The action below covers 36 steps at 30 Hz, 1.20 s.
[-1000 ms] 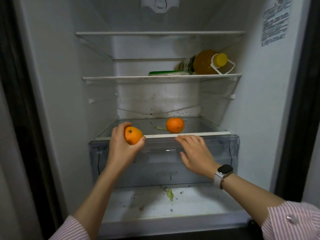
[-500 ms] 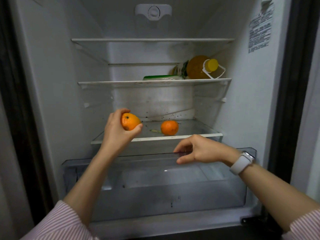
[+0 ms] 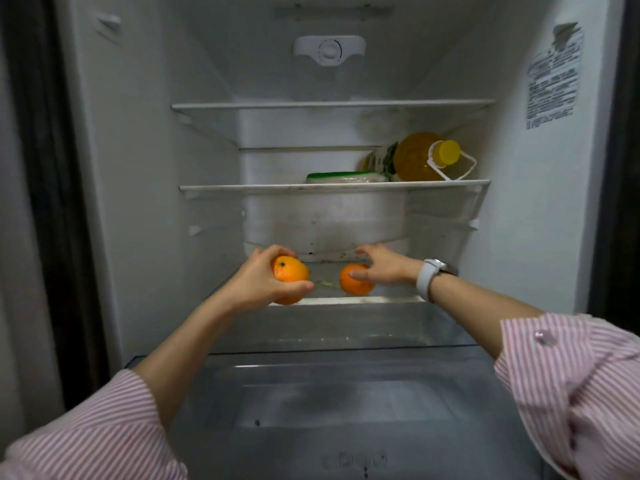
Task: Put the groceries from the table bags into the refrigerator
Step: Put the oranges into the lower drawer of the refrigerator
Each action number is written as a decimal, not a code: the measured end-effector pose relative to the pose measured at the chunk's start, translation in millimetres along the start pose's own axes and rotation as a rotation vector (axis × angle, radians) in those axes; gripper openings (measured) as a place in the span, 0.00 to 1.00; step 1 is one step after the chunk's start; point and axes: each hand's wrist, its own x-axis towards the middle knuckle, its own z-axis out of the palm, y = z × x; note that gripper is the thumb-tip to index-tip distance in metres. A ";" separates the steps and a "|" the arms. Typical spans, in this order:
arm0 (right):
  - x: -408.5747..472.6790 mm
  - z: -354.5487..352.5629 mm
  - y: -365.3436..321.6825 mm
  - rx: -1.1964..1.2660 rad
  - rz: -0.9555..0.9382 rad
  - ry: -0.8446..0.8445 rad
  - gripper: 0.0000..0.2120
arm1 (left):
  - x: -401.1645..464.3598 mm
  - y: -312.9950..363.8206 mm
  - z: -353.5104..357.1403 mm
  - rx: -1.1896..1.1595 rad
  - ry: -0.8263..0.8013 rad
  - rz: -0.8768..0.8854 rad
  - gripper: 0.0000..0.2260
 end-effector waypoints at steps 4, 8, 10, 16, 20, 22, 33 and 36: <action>28.7 21.0 9.0 -0.054 0.046 -0.060 0.29 | 6.2 -8.1 -2.9 -0.068 -0.131 -0.053 0.24; 34.2 24.0 10.3 -0.066 0.037 -0.049 0.29 | 13.2 -14.1 1.3 0.232 -0.334 -0.067 0.20; 27.4 15.6 2.4 0.024 -0.002 -0.114 0.28 | 17.5 -17.7 5.8 0.271 -0.441 -0.101 0.19; -1.7 0.6 -28.2 0.224 -0.057 -0.702 0.19 | 24.0 -29.5 32.3 0.252 -0.769 -0.279 0.21; -4.7 52.0 -14.8 0.006 0.016 -0.977 0.19 | 23.1 -49.8 52.1 0.426 -0.899 -0.173 0.19; -1.7 79.8 2.1 -0.127 0.018 -1.000 0.20 | 26.1 -57.3 59.7 0.407 -0.963 -0.217 0.21; 9.3 112.1 41.2 -0.073 -0.103 -0.544 0.33 | 33.1 -114.4 89.6 0.230 -0.872 -0.299 0.26; 6.2 110.9 43.2 -0.079 -0.093 -0.541 0.35 | 32.9 -121.0 88.7 0.412 -0.952 -0.304 0.34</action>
